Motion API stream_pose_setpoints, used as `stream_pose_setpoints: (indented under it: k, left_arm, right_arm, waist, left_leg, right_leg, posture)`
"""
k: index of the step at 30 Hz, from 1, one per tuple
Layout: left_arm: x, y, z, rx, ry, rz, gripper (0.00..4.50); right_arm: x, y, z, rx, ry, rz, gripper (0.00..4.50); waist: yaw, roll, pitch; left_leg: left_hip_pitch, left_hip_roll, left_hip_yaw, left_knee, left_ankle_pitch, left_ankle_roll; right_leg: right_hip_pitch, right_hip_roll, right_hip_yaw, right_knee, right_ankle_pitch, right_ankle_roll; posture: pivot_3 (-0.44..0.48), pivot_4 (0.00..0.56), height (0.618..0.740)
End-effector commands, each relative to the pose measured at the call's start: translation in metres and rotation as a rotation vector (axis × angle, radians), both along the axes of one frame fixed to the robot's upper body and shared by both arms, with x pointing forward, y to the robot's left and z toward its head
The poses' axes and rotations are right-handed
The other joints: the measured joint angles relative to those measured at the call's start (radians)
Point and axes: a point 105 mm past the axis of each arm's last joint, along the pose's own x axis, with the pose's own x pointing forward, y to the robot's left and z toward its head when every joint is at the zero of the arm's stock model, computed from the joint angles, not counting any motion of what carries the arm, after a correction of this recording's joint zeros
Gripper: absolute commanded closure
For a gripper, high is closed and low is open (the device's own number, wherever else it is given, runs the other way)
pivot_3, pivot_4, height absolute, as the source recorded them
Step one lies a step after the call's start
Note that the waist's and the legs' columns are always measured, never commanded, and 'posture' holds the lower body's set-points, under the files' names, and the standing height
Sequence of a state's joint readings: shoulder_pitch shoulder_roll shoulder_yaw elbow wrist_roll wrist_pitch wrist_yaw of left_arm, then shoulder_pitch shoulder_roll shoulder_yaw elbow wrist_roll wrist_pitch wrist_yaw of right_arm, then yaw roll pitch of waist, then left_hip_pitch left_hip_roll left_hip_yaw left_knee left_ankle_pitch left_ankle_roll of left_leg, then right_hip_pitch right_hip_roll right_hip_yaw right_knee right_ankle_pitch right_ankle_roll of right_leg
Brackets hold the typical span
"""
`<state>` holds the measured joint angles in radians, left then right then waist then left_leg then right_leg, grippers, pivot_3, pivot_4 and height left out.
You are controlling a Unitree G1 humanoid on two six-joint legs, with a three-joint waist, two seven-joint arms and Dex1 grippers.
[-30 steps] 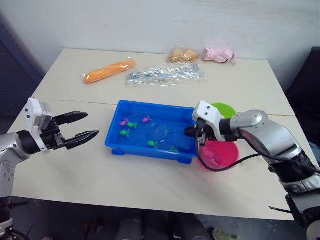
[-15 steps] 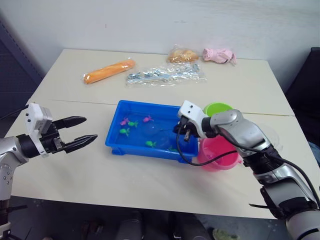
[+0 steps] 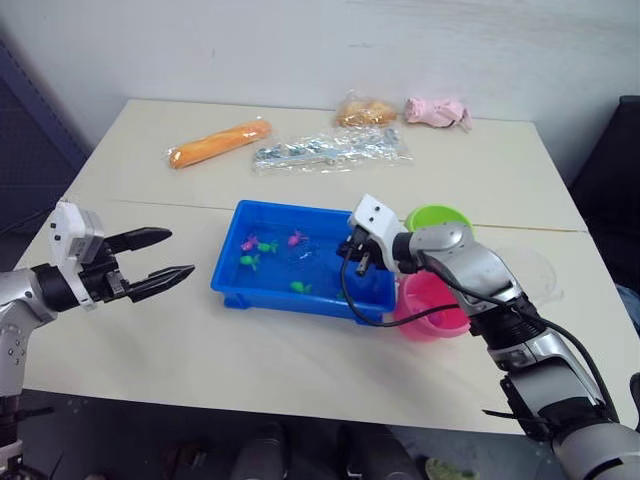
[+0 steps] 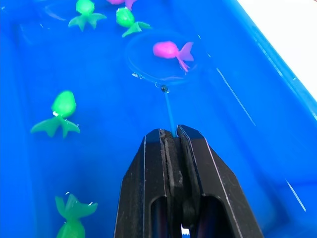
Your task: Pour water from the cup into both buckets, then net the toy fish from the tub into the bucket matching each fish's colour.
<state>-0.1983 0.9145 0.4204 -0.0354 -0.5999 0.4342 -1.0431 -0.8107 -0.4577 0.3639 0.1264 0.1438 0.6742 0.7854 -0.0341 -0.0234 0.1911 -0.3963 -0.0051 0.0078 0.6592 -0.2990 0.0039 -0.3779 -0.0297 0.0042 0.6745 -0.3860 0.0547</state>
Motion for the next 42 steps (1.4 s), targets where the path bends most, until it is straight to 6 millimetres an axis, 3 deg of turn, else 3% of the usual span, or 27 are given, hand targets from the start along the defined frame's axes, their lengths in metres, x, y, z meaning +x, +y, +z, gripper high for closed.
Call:
stream_pose_setpoints:
  k: [1, 23, 27, 34, 42]
  left_arm:
    - [0.003, 0.003, 0.012, 0.049, -0.033, -0.008, 0.14]
    - [0.016, 0.004, 0.016, 0.065, -0.026, -0.045, 0.14]
    - [0.016, 0.003, 0.017, 0.064, -0.029, -0.051, 0.14]
    - [0.018, -0.001, 0.015, 0.057, -0.030, -0.075, 0.14]
    - [0.028, -0.020, 0.008, 0.030, -0.021, -0.139, 0.14]
  right_arm:
    - [0.001, -0.007, 0.013, 0.026, -0.059, -0.014, 4.50]
    - [-0.019, -0.015, 0.014, 0.182, -0.014, 0.003, 4.50]
    - [-0.028, -0.017, 0.022, 0.220, -0.033, 0.042, 4.50]
    - [-0.050, -0.040, 0.043, 0.235, -0.157, 0.081, 4.50]
    - [-0.074, -0.077, 0.039, 0.212, -0.237, 0.020, 4.50]
  waist:
    - [0.000, 0.000, 0.000]
    - [-0.001, 0.000, 0.000]
    - [0.000, 0.000, 0.000]
    - [0.005, 0.000, 0.000]
    - [0.007, 0.000, 0.000]
  left_leg:
    - [0.000, 0.000, 0.000, 0.000, 0.000, 0.000]
    - [0.000, 0.000, 0.000, 0.000, 0.000, 0.000]
    - [0.000, 0.000, 0.000, 0.000, 0.000, 0.000]
    - [-0.001, 0.000, 0.000, 0.001, 0.000, 0.000]
    - [-0.001, 0.000, 0.000, 0.001, 0.000, 0.000]
  right_leg:
    - [0.000, 0.000, 0.000, 0.000, 0.000, 0.000]
    - [0.000, 0.000, 0.000, 0.001, 0.000, 0.000]
    - [0.000, 0.000, 0.000, 0.001, 0.000, 0.000]
    - [0.000, 0.000, 0.000, 0.000, 0.000, 0.000]
    - [0.001, 0.000, 0.000, 0.000, 0.000, 0.000]
  posture:
    - [0.000, 0.150, 0.740]
    - [0.000, 0.150, 0.740]
    - [0.000, 0.150, 0.740]
    - [0.000, 0.150, 0.740]
    - [0.000, 0.150, 0.740]
